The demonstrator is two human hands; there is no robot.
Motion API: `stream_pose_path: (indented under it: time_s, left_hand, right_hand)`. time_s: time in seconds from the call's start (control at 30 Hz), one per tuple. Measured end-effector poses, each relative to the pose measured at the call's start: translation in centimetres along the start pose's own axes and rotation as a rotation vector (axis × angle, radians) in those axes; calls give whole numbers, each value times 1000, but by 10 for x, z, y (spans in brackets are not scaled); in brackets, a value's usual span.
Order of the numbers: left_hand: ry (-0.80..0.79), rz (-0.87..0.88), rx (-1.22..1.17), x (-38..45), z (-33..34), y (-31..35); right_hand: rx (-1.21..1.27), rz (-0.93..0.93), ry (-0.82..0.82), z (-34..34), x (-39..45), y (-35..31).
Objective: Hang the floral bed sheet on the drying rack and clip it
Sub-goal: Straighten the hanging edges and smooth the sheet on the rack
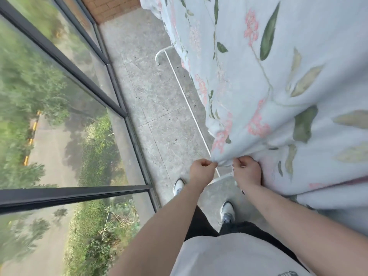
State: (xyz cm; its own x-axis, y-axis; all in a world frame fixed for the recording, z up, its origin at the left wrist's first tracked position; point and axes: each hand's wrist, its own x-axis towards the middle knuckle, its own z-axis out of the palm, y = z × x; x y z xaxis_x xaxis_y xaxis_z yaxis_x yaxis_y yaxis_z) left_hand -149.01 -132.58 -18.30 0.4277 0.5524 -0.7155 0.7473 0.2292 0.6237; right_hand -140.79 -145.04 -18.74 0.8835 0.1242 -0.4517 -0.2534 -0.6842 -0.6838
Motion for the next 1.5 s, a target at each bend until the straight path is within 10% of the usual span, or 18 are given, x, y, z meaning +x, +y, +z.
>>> stream_pose_path:
  time_s: [0.7, 1.5]
  left_hand:
    - [119, 49, 134, -15, -11, -39]
    - [388, 316, -37, -243, 117, -1]
  right_hand:
    - [-56, 154, -155, 16, -6, 40]
    - [-445, -774, -781, -271, -52, 47]
